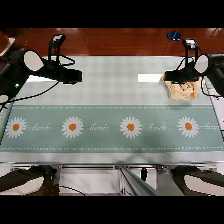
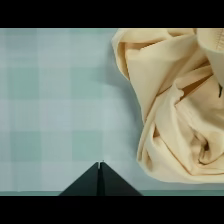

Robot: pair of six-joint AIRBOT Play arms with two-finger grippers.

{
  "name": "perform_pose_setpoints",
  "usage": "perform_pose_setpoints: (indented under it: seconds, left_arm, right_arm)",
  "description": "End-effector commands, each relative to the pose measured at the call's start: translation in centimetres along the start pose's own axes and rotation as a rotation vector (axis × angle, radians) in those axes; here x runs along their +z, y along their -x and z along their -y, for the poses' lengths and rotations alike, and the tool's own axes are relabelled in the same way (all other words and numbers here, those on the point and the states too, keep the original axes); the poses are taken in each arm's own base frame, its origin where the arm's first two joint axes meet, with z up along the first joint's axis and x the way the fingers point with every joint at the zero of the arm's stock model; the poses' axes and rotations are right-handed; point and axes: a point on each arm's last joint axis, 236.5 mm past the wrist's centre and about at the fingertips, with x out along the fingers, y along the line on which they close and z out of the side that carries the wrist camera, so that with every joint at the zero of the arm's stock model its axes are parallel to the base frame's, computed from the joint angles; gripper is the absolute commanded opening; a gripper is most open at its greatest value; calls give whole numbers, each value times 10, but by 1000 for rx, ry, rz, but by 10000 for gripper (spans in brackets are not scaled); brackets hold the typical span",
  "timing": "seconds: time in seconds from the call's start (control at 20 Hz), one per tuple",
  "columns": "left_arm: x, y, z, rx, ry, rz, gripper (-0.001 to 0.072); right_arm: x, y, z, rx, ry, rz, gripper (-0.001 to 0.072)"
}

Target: Fold the shirts.

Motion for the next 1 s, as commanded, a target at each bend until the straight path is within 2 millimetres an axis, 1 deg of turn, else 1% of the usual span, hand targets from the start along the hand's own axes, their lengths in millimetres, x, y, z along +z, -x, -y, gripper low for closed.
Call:
perform_pose_setpoints:
  seconds: [0.0,0.25,0.3,0.35,0.4,0.5,0.55,0.6,0.65,0.7,0.75,0.8,0.85,0.9,0.95]
  left_arm:
    - [0,0,0,0,0,-1,19]
    - [0,-1,0,0,0,1,19]
    - [3,0,0,1,0,12,19]
    - [10,0,-1,2,0,41,19]
    - [18,0,-1,3,0,77,19]
    - [32,-1,-2,6,1,134,32]
    - [37,-4,-3,8,2,156,192]
    - [42,-8,-5,10,7,172,504]
    - [43,-15,-8,16,10,172,507]
    - [40,-21,-10,19,14,159,507]
    - [36,-25,-11,19,17,142,507]
    - [34,-29,-12,20,19,133,507]
    - [34,-31,-13,21,19,134,507]
    - [37,-34,-14,22,21,142,507]
    - [38,-36,-14,23,24,148,507]
  right_arm:
    - [0,0,0,1,0,1,28]
    - [1,0,0,1,0,3,28]
    - [2,0,-1,2,0,8,28]
    - [6,0,-1,4,0,24,28]
    - [15,1,0,-2,11,62,28]
    - [36,4,14,-65,68,152,30]
    - [51,7,29,-131,105,210,145]
    - [65,12,47,-198,97,268,419]
    - [71,15,71,-267,74,290,415]
    - [66,17,106,-351,7,274,415]
    - [52,16,139,-407,-106,235,415]
    - [36,8,167,-417,-231,191,414]
    - [26,-5,181,-385,-311,161,413]
    - [19,-22,189,-332,-359,138,412]
    - [13,-38,192,-283,-394,118,412]
